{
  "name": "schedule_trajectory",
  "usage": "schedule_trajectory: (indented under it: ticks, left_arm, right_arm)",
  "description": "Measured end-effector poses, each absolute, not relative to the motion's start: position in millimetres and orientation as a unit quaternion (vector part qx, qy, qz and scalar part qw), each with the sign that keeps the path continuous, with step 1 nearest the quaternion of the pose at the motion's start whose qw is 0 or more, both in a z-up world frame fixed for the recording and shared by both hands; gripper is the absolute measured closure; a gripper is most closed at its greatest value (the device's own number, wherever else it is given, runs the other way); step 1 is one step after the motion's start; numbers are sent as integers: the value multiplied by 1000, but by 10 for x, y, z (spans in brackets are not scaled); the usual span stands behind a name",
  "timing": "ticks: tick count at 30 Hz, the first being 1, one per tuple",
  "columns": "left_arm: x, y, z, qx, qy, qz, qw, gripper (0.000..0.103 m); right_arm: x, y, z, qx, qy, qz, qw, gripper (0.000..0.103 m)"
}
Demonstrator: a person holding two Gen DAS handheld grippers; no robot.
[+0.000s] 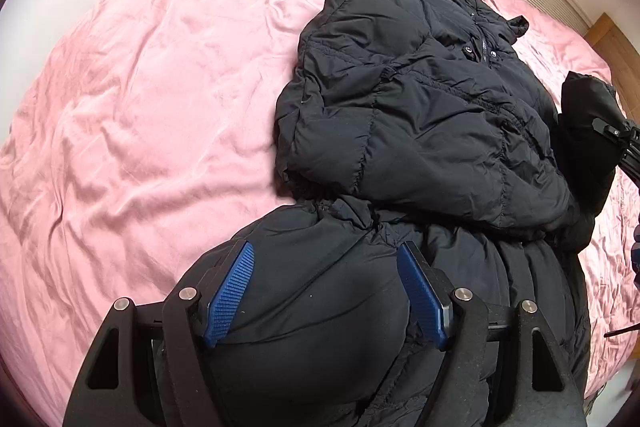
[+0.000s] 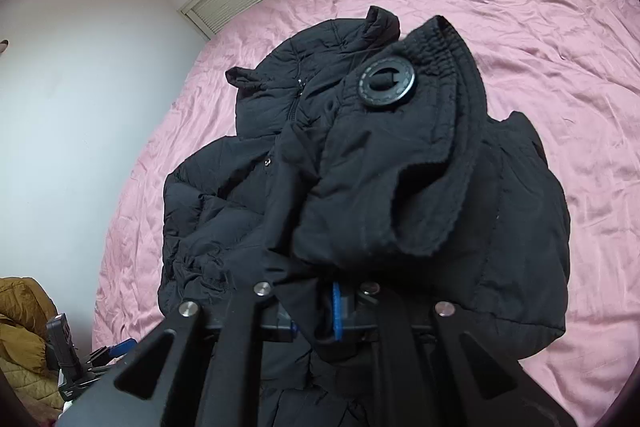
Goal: Fold large clothes
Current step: 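Lift the held sleeve with the right gripper toward the coat body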
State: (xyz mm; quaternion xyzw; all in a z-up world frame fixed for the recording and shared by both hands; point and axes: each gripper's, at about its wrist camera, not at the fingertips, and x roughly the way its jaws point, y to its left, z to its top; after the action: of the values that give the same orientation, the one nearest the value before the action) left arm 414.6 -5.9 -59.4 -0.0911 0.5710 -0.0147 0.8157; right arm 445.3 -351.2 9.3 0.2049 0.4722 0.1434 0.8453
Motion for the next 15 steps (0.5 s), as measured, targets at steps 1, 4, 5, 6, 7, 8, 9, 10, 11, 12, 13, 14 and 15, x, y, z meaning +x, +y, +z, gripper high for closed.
schedule_trajectory:
  ticks: [1,4,5,6,7,8,9,10,11,12,13,14,15]
  left_arm:
    - [4135,-58,-607,-92,572,-14,815,30]
    - [4106,-69,-625,-93,574,-14,813,30]
    - [4099,-72,-626,-94,575,-15,813,30]
    - [4092,-79,-624,-94,575,-15,813,30]
    - [4088,-86,-627,-94,575,-15,813,30]
    - [4084,-81,-631,-94,575,-15,813,30]
    - [4079,-76,-635,-94,575,-14,812,30]
    - [4077,-72,-642,-95,575,-13,812,30]
    - [4075,-73,-650,-96,576,-12,812,30]
    - [4074,-70,-658,-97,577,-11,811,30]
    - [4075,-74,-665,-97,577,-11,811,30]
    - [4077,-85,-669,-97,577,-11,811,30]
    - [4074,-94,-670,-97,577,-11,811,30]
  right_arm:
    - [4464,-3456,51,201,476,144,844,92]
    - [4513,-3306,-62,187,487,146,841,92]
    - [4519,-3259,-92,181,490,147,840,92]
    - [4540,-3226,-117,177,493,148,839,92]
    - [4542,-3197,-148,173,496,149,838,92]
    - [4533,-3176,-168,169,498,150,837,92]
    - [4523,-3153,-173,166,499,151,837,92]
    - [4518,-3144,-182,164,501,151,836,92]
    - [4503,-3142,-195,162,502,153,836,92]
    - [4493,-3155,-196,161,503,154,835,92]
    - [4478,-3157,-199,158,504,157,834,92]
    - [4461,-3160,-196,154,505,160,834,92]
    - [4443,-3161,-195,150,506,164,834,92]
